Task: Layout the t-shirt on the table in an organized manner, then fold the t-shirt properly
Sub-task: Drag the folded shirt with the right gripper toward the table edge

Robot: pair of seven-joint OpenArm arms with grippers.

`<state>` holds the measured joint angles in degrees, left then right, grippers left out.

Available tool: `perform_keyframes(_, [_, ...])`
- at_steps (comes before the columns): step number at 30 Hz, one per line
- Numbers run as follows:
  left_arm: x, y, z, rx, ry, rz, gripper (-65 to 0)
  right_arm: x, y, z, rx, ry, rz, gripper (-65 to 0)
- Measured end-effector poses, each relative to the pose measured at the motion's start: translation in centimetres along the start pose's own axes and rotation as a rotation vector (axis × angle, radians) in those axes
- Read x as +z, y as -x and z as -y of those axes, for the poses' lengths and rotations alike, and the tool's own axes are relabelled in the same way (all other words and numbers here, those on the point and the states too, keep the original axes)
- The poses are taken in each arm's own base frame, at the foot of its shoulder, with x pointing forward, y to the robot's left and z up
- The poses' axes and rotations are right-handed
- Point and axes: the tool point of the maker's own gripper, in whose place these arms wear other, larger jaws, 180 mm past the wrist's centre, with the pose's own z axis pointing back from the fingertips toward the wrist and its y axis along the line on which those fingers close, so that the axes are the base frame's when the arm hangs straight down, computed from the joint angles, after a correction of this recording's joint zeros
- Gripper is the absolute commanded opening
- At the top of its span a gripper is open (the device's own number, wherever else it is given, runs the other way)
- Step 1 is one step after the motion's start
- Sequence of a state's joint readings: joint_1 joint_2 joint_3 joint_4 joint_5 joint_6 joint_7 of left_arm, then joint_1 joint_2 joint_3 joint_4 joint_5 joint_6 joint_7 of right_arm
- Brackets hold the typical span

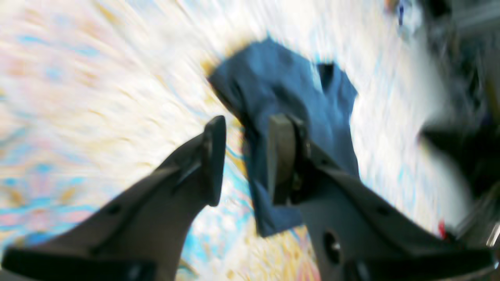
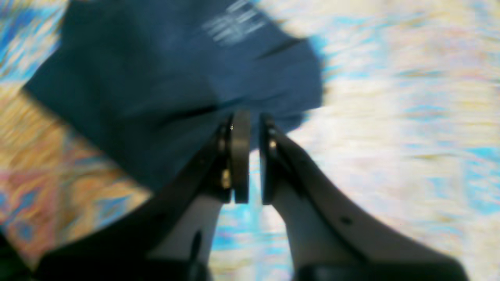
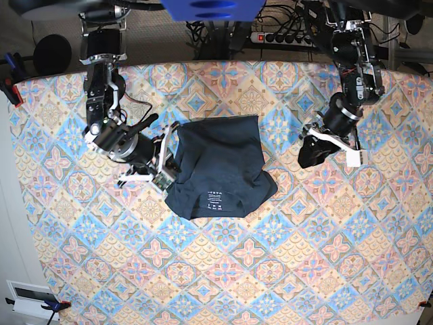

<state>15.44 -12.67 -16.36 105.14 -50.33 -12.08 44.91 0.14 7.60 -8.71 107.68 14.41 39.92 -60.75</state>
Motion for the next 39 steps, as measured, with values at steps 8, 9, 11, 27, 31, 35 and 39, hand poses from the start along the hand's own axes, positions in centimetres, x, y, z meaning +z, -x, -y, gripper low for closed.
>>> perform_keyframes(8, [3.3, 0.4, -3.9, 0.065, -0.109, 0.015, -48.6, -2.6, -5.4, -7.0, -0.043, -0.148, 0.121, -60.5])
perform_keyframes(9, [3.4, 0.7, -4.0, 0.066, -0.115, 0.008, -48.6, -2.8, -6.3, -8.1, -0.048, -0.175, 0.144, -60.5])
perform_keyframes(11, [3.8, 1.4, -4.2, 0.071, -0.123, -0.007, -48.6, -3.2, -7.7, -9.8, -0.058, -0.216, 0.178, -60.5])
perform_keyframes(27, [4.0, 1.8, -4.4, 0.071, -0.128, -0.021, -48.6, -10.4, -4.7, -12.0, -0.048, -0.310, 0.064, -63.7])
perform_keyframes(31, [4.0, 1.9, -4.3, 0.073, -0.127, -0.021, -48.6, -11.8, -1.9, -12.3, -0.167, -0.340, 0.040, -64.0])
perform_keyframes(35, [4.0, 1.8, -4.3, 0.073, -0.127, -0.020, -48.6, -12.5, 0.1, -10.7, -0.298, -0.321, 0.055, -64.1])
perform_keyframes(39, [4.0, 1.8, -4.3, 0.073, -0.127, -0.020, -48.6, -12.6, 0.9, -9.7, -0.379, -0.309, 0.072, -64.2])
